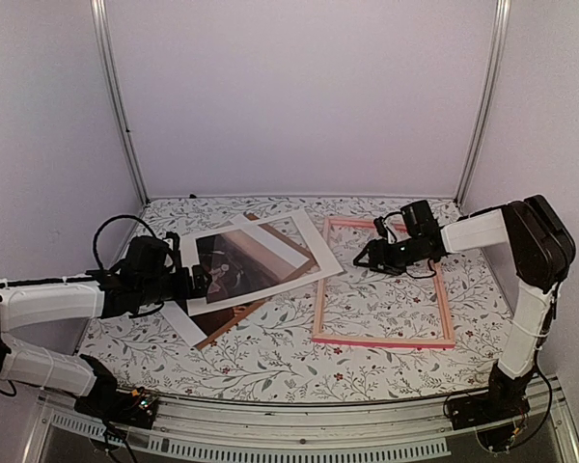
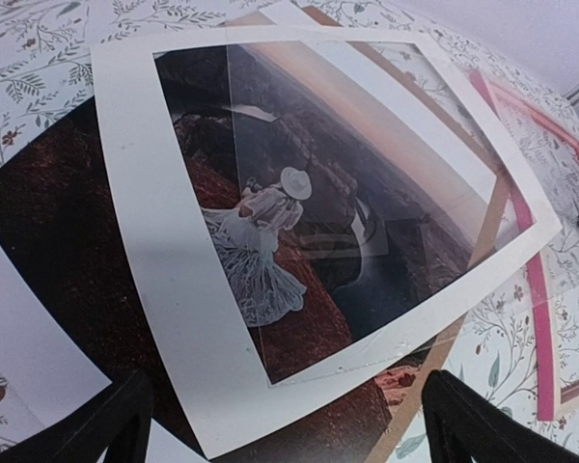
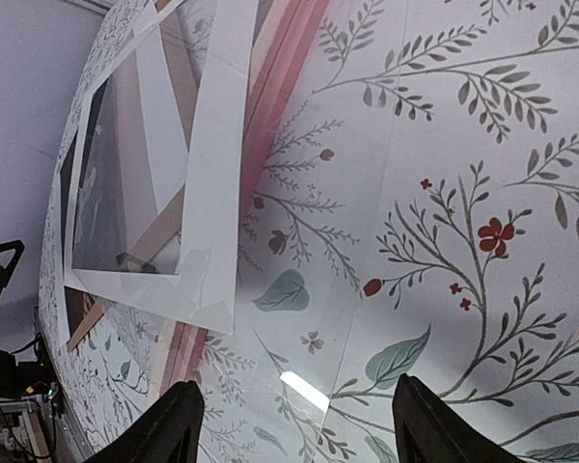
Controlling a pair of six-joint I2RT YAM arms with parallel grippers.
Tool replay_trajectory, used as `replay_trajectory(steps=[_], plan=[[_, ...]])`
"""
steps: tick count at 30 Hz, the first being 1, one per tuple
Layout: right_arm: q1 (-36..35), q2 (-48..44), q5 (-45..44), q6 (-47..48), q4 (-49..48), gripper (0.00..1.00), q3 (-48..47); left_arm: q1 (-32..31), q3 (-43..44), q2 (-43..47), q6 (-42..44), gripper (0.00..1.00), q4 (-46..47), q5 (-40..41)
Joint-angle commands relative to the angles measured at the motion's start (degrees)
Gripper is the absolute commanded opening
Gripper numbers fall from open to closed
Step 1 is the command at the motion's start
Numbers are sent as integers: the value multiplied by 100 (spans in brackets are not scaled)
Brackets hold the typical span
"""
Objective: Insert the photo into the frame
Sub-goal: Pick up the glass panel from the mat board.
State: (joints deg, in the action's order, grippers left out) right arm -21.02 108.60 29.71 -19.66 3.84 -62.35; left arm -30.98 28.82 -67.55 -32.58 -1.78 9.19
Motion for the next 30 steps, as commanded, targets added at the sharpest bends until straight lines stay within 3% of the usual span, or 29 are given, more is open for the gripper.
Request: replay_trajectory(steps=[1,16,21,30], plan=[[-43,240,735,-447,-754,71,204,-107,1,84,20,100,62,-67],[-34,580,1574,-727,-1329,27,241,-160,0,229,23,100,33,-7],[46,389,1733,-682,-1229,2,88,-165,74,281,69,100,-36,18],[85,-507,1653,147,388,0,-625,-188,343,524,462,100,-88,5]])
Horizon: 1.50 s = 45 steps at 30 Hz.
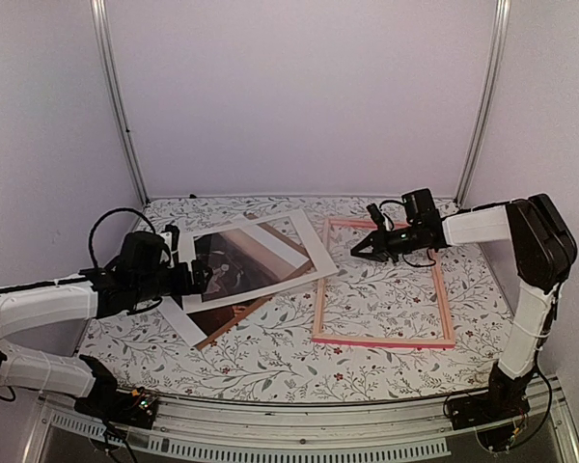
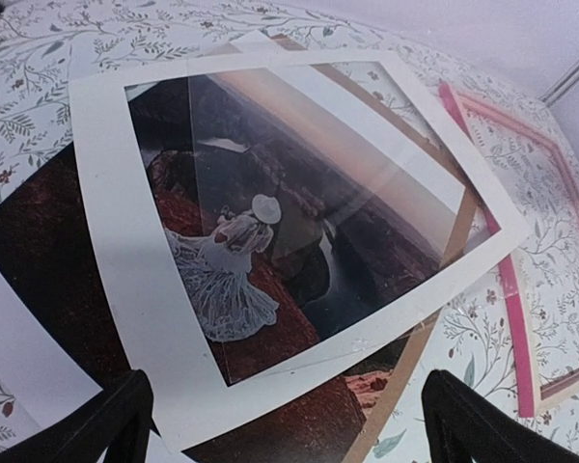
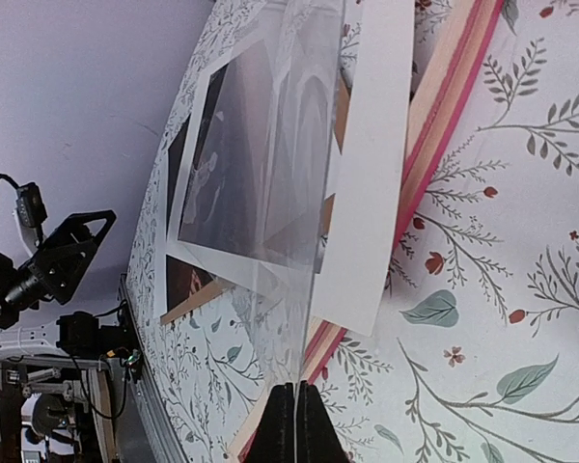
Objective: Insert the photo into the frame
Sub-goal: Pick up the glass panel from the mat board, then pass from the right arm to the left
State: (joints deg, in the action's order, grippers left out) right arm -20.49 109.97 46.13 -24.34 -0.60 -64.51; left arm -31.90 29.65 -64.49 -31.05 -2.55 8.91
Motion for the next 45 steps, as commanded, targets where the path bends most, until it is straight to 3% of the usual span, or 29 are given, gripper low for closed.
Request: replay_trajectory(steps=[1,11,21,31,39,45], plan=[[34,-777,2,762,1118,0,-477,-97,292,282,373,100,-3,28],[20,-2126,548,2000,2734,0,-996,-237,935,667,911,99,-53,-486],[-71,-3255,596,2623,3560,0,-1168,-440,2157,819,1837,100,-1015,-698],[-273,-3397,531,2942,3962,0,-1422,-453,3053,357,2727,100,-1688,-1235],[-479,-3383,593,3310,4120,0,-1423,-453,3680,46,3596,100,-2114,-2581],[-556,-3328,583,3515,4186,0,-1441,-451,3981,-260,3964,100,-2295,-2997]])
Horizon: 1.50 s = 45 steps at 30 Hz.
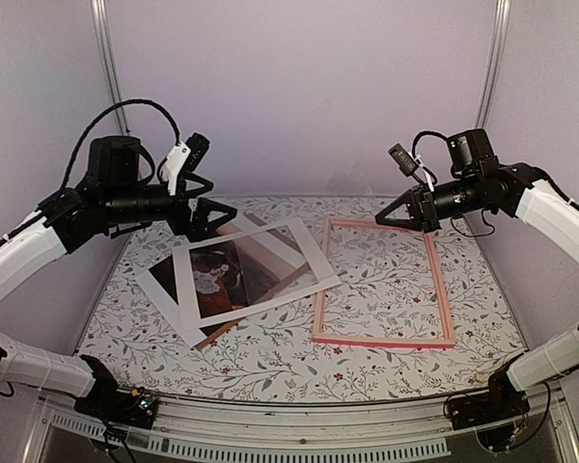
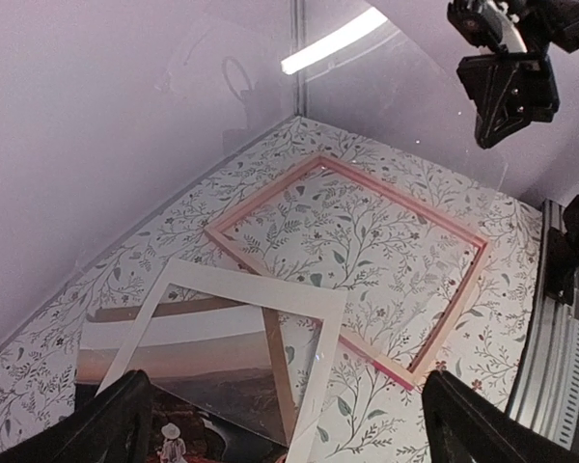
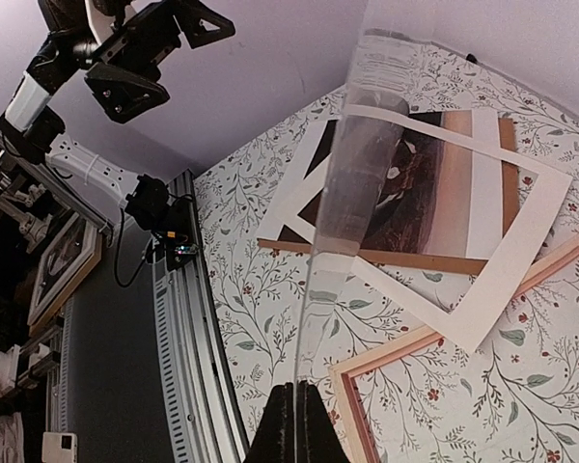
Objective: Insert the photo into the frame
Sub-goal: Pass from the right arm to the left
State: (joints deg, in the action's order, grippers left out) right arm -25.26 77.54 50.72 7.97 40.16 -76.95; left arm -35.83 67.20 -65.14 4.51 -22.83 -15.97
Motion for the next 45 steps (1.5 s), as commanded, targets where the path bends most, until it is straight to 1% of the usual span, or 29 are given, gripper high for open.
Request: replay_trajectory(steps=[1,9,20,27,36,45], plan=[[-110,-88,142,319,121,0,-204,-56,272,-250,443,100,-280,-574],[-129,-372,388,610,175,0,-218,-55,738,-685,669,100,-495,-684],[-222,-931,572,663,325,0,-206,-17,1450,-750,1162,100,-971,-669],[-356,-1160,390,519,574,0,-326,51,1882,-835,1370,100,-1215,-703],[-633,-1260,86,547,909,0,-444,151,2587,-1163,1622,100,-1728,-1012],[-652,-1400,-84,592,1031,0,-205,319,2669,-1028,1812,100,-1959,-1168]])
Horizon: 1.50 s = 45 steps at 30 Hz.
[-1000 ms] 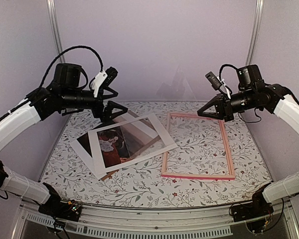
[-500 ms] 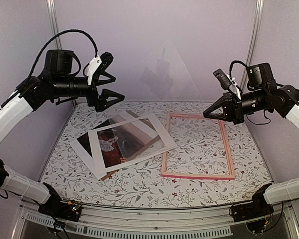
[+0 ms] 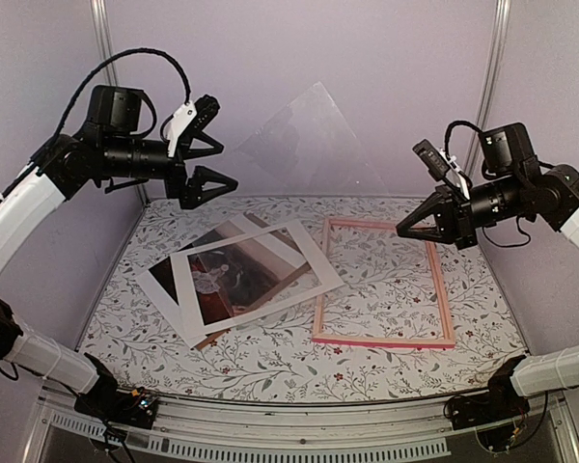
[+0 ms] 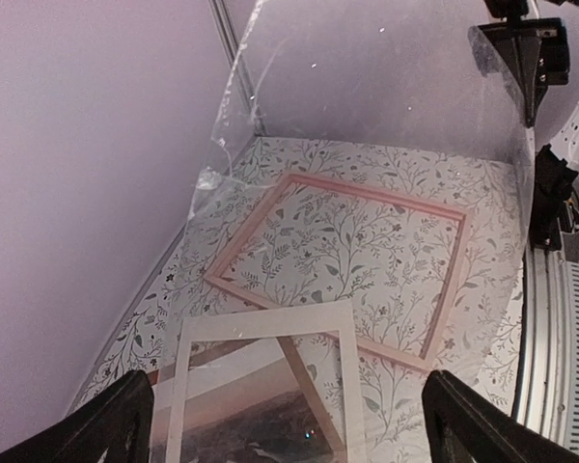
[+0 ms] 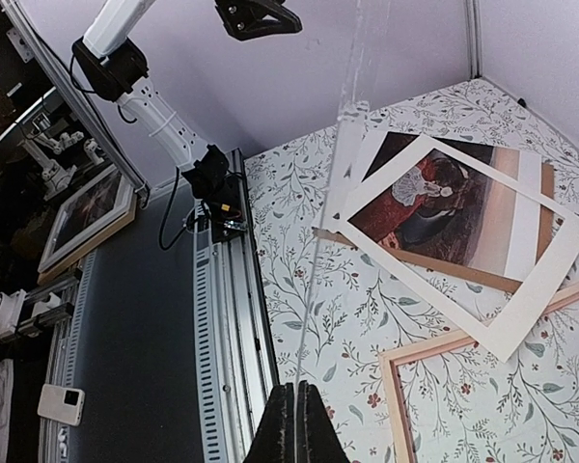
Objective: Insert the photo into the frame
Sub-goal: Pass from the right arm to the left
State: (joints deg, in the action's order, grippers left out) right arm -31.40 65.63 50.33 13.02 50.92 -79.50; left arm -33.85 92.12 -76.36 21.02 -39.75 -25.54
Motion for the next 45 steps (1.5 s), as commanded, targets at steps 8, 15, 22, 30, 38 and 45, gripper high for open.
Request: replay_trajectory(steps=[8,15,22,30,38,45], plan=[[-118,-296,-45,119,-49,0,155,264,605,-493,313,100,-565,-553],[-213,-298,-49,155,-46,0,178,498,869,-763,441,100,-534,-821],[-339,-252,-76,166,-38,0,173,712,1106,-1179,539,100,-636,-1289],[-376,-303,-153,171,-46,0,172,814,1217,-1443,781,100,-908,-2140],[-376,-241,-378,26,-39,0,100,812,914,-1211,899,87,-1053,-2794],[-376,-59,-724,-103,-9,0,-27,814,630,-1154,833,65,-1132,-2895]])
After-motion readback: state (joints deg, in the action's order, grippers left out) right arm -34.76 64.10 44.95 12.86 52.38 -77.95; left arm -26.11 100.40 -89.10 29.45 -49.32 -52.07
